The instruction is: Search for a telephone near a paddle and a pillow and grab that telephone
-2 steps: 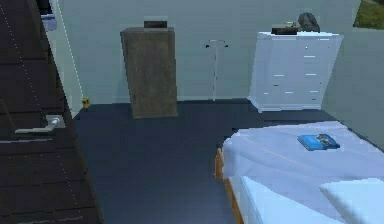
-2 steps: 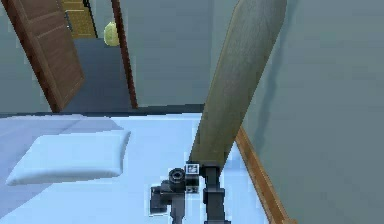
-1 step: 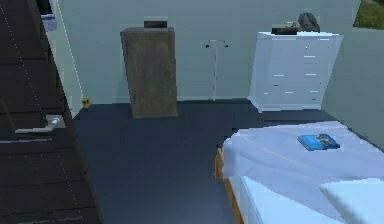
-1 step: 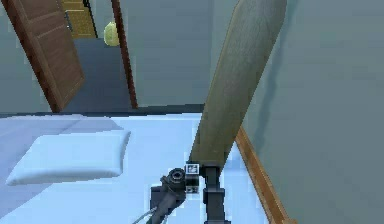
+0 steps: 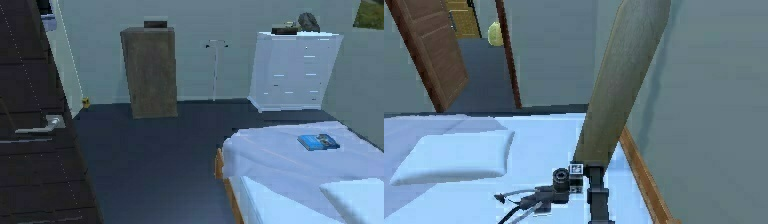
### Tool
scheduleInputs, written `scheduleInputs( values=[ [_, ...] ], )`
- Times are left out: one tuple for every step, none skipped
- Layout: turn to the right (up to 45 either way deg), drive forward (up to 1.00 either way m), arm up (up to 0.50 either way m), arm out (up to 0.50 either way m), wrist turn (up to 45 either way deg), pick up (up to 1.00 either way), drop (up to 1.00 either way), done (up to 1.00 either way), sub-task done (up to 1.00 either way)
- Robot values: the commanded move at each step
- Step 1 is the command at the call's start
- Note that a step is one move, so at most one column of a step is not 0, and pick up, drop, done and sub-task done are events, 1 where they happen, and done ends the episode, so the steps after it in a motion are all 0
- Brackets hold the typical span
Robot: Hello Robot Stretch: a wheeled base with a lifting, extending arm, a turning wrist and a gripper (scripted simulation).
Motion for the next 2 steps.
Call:
scheduleInputs(
  values=[
    [0.0,0.0,0.0,0.0,45.0,0.0,0.0,0.0,0.0],
    [0.0,0.0,0.0,0.0,18.0,0.0,0.0,0.0,0.0]
  ],
)
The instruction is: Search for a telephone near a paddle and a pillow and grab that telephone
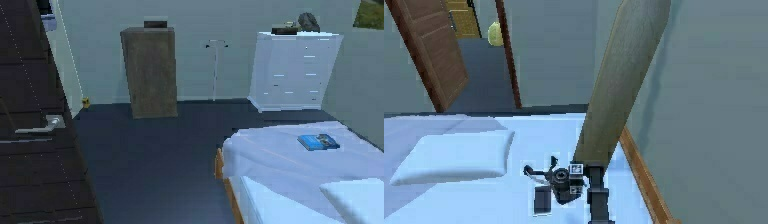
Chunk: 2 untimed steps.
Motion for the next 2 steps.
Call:
scheduleInputs(
  values=[
    [0.0,0.0,-0.3,0.0,0.0,0.0,0.0,0.0,0.0],
    [0.0,0.0,0.0,0.0,0.0,1.0,0.0,0.0,0.0]
  ],
)
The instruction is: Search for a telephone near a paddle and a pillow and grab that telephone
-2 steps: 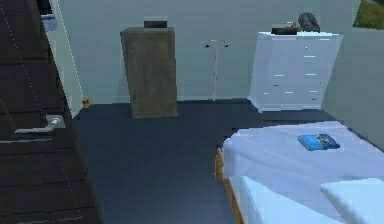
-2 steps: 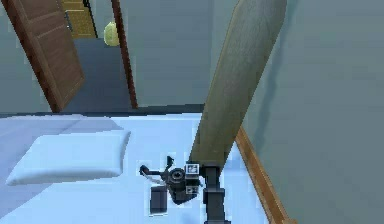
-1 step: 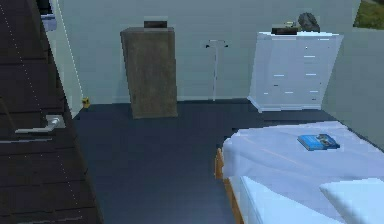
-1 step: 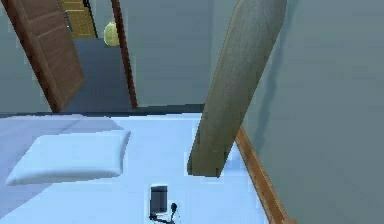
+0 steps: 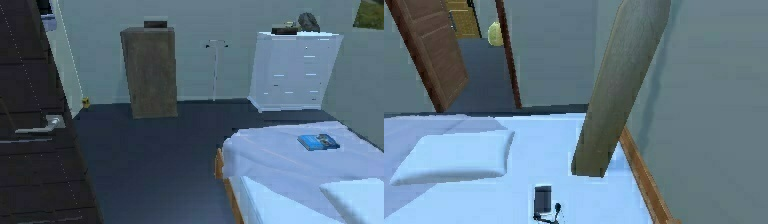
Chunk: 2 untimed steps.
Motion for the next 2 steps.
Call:
scheduleInputs(
  values=[
    [0.0,0.0,0.1,0.0,0.0,0.0,0.0,0.0,0.0],
    [0.0,0.0,0.0,0.0,0.0,0.0,0.0,1.0,0.0]
  ],
)
